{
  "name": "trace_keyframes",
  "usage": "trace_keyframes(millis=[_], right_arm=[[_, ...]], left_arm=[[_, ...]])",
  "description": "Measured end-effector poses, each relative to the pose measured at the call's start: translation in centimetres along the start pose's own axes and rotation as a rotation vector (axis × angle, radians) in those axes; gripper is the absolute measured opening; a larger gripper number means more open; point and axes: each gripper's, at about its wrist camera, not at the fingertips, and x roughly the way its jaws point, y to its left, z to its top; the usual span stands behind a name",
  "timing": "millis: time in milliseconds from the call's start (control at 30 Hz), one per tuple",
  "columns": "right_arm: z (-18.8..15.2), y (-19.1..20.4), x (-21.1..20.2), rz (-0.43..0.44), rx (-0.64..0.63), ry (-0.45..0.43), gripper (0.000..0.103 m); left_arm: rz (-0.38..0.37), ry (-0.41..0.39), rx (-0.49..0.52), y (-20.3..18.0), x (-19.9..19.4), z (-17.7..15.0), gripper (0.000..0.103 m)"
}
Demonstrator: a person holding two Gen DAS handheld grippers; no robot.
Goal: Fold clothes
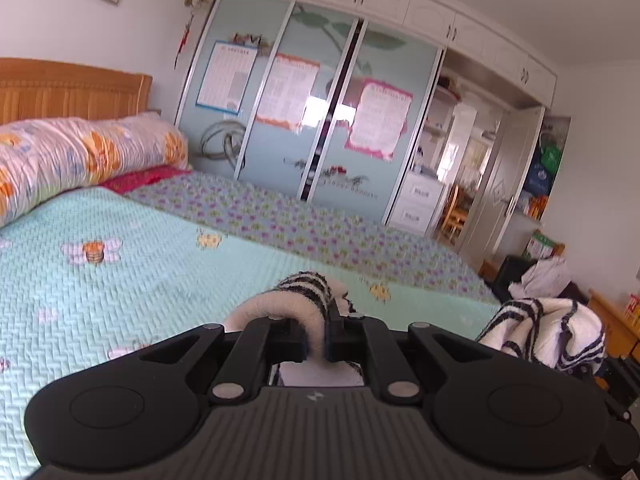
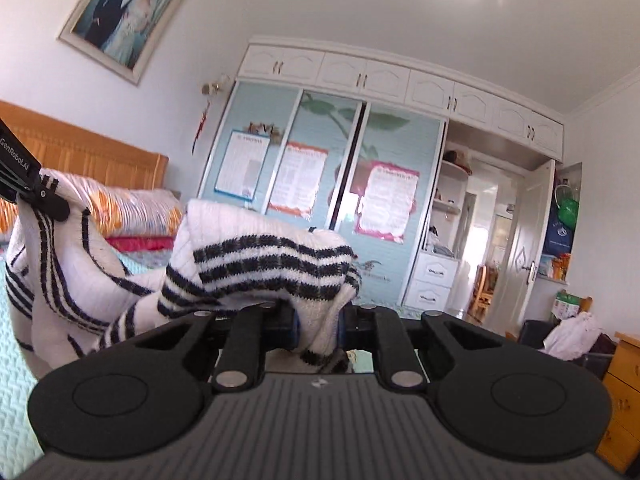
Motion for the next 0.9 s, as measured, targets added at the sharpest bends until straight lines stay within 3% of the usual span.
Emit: trace_keyframes(millis=[67,200,367,567,667,767,833,900], right_arm=[[0.3,0.0,1.0,0.000,0.003,0.011,0.017],[-1.6,0.0,3.0,-0.013,0.034,0.095,0.016],[-7.3,0.2,3.7,-0.121,0.023,0.218,0.016],[-11.7,-0.4,3.6,-0.225,-0.015,0.322,0.016],[-14.4,-1.4,4.5,-0.258,-0.006,0.419,0.016],[-17.7,-2.5,5.4,-0.282,0.043,0.528,0.016],[-20.1,-2.9,5.8,-0.289,0.105,0.593,0.016],[-21.9,-3.0,5.8,-0.286,0.160,0.638,0.016]], left_arm=[[0.032,0.001,0.007,0.2,0.9,0.6,0.007],[0.079,0.085,0.000,1.1,4.6,-0.9,0.007],[0.038,0.255,0.050,0.6,9.1,-6.5,0.007],[-0.081,0.440,0.063,0.1,14.3,-13.0,0.014],[-0.116,0.524,0.001,1.3,15.6,-14.2,0.031],[-0.180,0.499,-0.062,3.2,14.1,-14.1,0.050],[-0.212,0.477,-0.110,4.5,12.7,-13.9,0.069],[-0.211,0.471,-0.158,6.0,11.6,-13.9,0.076]])
